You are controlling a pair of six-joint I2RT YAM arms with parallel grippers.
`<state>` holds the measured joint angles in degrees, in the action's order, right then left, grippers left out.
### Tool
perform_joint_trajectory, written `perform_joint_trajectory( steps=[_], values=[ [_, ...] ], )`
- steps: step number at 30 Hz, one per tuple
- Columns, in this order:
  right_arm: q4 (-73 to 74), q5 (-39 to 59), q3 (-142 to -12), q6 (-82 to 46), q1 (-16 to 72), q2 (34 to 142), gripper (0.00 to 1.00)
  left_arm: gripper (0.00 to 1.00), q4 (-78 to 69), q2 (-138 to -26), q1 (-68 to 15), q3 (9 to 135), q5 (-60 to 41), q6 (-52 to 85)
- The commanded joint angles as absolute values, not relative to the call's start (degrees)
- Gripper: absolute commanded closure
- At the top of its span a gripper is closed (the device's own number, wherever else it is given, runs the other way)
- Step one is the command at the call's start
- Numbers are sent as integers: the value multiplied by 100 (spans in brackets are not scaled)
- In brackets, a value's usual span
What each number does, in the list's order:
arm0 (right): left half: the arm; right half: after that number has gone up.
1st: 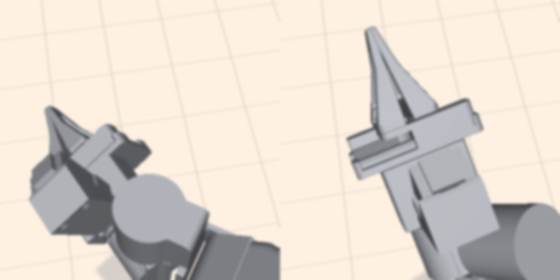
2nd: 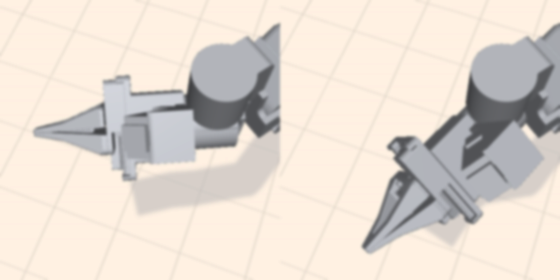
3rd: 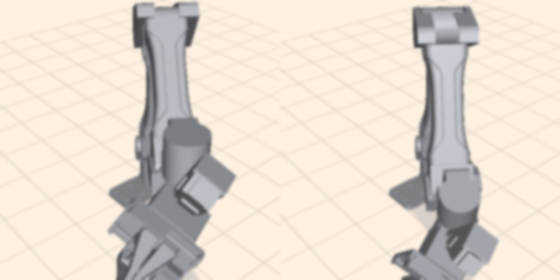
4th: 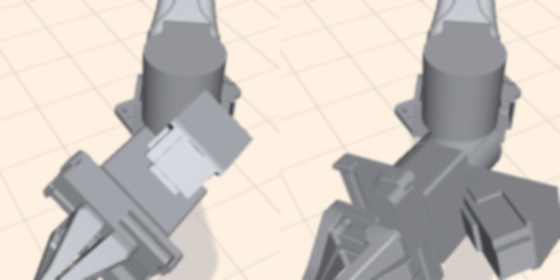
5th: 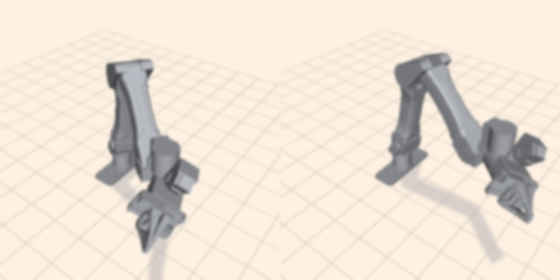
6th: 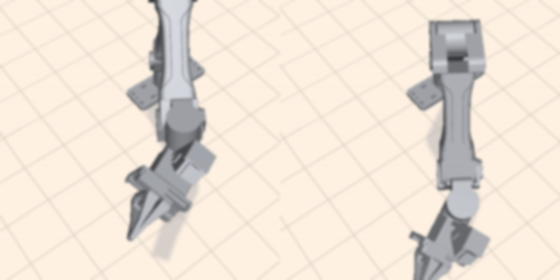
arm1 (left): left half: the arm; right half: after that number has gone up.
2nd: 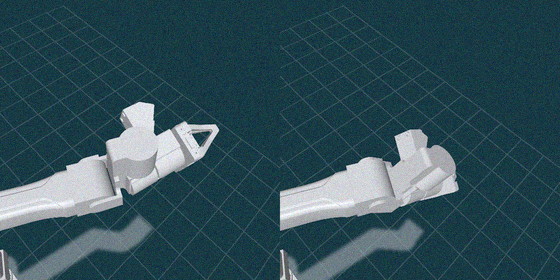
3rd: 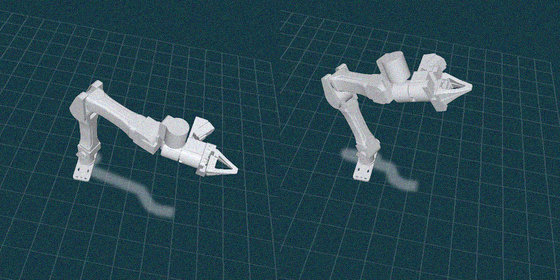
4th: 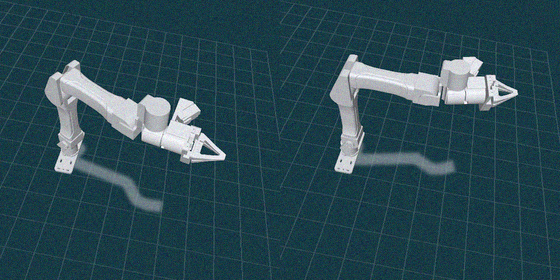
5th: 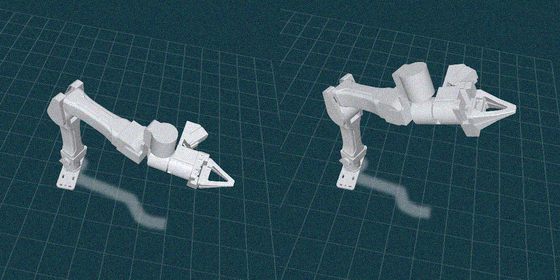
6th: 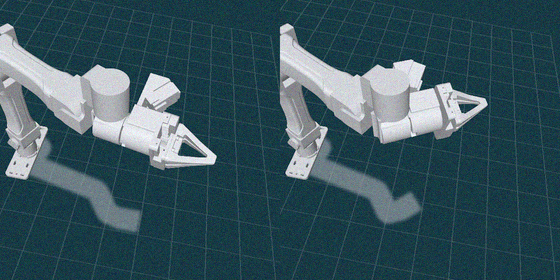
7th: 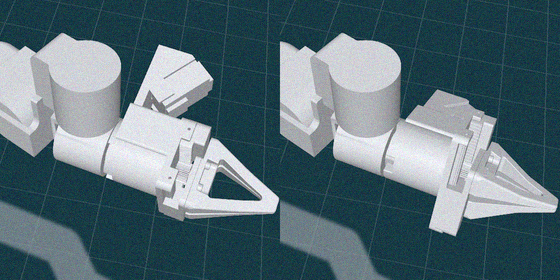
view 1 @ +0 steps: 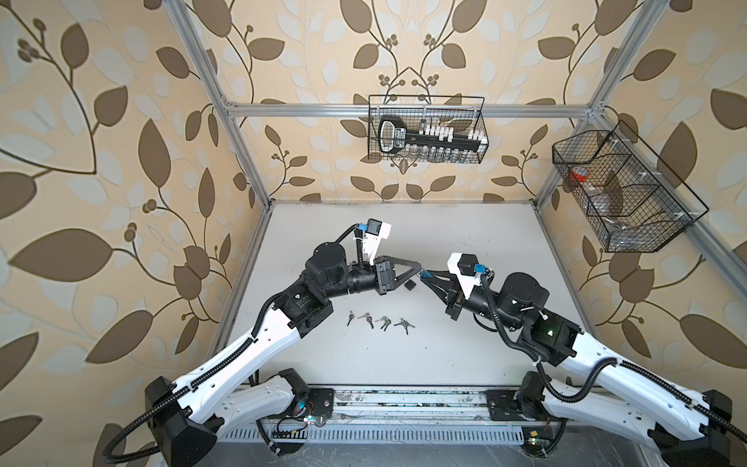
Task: Lock with the key
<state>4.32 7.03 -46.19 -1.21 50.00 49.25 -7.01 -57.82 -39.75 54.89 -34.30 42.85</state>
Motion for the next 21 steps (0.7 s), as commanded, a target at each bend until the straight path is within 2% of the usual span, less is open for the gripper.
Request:
perform_joint_trajectory(
  steps=[1, 5, 14, 21],
  values=[
    [387, 1532, -4987, -476, 5014, 4946, 100, 100, -598, -5780, -3958, 5840, -3267, 3803],
    [351, 2097, -5120, -853, 4701, 5051, 100, 100, -391, -5869, -3961, 5991, -3410, 3385],
    [581, 4205, -5359, -1711, 3760, 5303, 100, 100, -484, -5886, -3956, 6139, -3995, 2905],
    [1336, 5325, -5230, -2133, 3600, 5341, 100, 100, -629, -5967, -3956, 6207, -4493, 2873]
  ],
)
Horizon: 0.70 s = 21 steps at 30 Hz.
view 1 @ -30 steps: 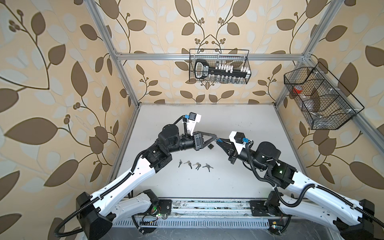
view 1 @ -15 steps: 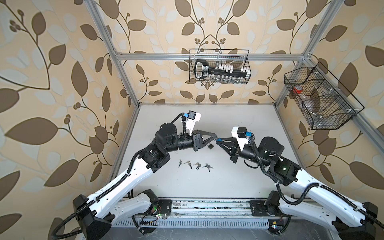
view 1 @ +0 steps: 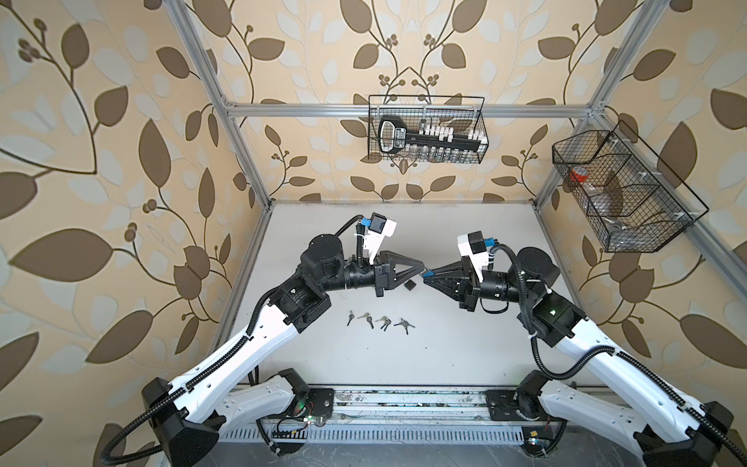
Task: Lock with the key
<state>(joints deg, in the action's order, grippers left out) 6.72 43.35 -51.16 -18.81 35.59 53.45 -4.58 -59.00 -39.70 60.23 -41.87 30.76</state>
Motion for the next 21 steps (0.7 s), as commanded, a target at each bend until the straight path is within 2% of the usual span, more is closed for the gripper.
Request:
perform_joint_trajectory(
  steps=[1, 9, 21],
  values=[
    [1410, 5406, -5216, -2169, 3603, 5348, 100, 100, -654, -5952, -3960, 6205, -4521, 2874],
    [1764, 5490, -5164, -2392, 3603, 5309, 100, 100, -684, -5871, -3966, 6112, -4605, 2836],
    [1771, 4917, -5279, -2453, 3599, 5366, 100, 100, -738, -5897, -4190, 5939, -4728, 2844]
  ],
)
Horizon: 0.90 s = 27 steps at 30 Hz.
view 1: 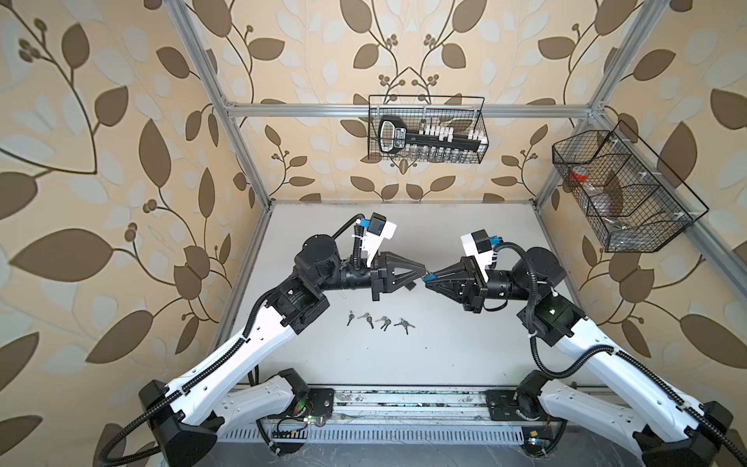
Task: Lock with the key
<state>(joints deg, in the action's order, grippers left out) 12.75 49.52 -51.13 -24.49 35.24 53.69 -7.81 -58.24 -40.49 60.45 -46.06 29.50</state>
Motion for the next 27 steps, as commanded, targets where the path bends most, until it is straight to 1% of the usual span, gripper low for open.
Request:
perform_joint_trajectory(
  steps=[1, 16, 27],
  values=[
    [1792, 4927, -5306, -2483, 3602, 5377, 100, 100, -738, -5889, -4212, 5900, -4729, 2834],
    [2068, 4813, -5607, -2724, 3575, 5479, 100, 100, -306, -5895, -4738, 5616, -4641, 2558],
    [2014, 4393, -5758, -2651, 3525, 5405, 100, 100, -403, -6002, -5095, 5319, -4563, 2765]
  ],
)
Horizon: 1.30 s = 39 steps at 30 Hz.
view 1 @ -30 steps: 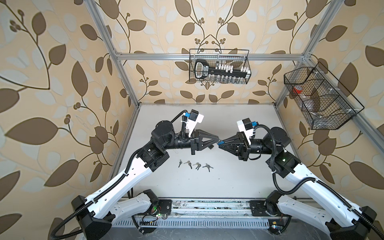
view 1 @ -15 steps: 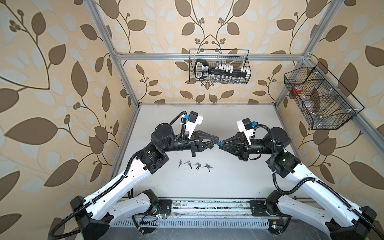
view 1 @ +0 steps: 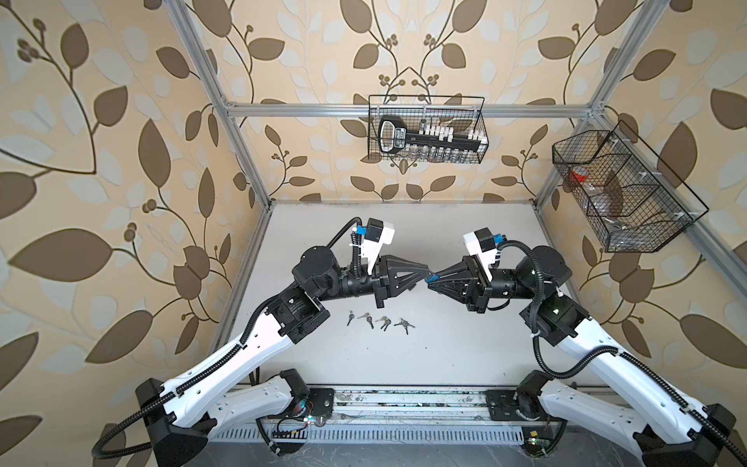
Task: Lock with the key
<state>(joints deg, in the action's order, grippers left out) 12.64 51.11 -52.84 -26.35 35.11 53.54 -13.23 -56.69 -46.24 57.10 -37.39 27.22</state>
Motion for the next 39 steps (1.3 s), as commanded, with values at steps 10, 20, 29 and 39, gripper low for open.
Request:
perform_joint_trajectory(
  steps=[10, 20, 29, 39],
  values=[
    [936, 3244, -5799, -1797, 3531, 5068, 100, 100, -509, -6053, -5124, 5236, -4583, 2949],
    [2786, 4591, -5336, -3269, 3533, 5177, 100, 100, -576, -6200, -5164, 5235, -4615, 2911],
    [2239, 3970, -5513, -2924, 3549, 5093, 100, 100, -563, -6285, -5212, 5204, -4562, 2852],
    [1441, 3944, -5251, -2136, 3541, 4805, 100, 100, -625, -5782, -5120, 5246, -3913, 2852]
  ],
)
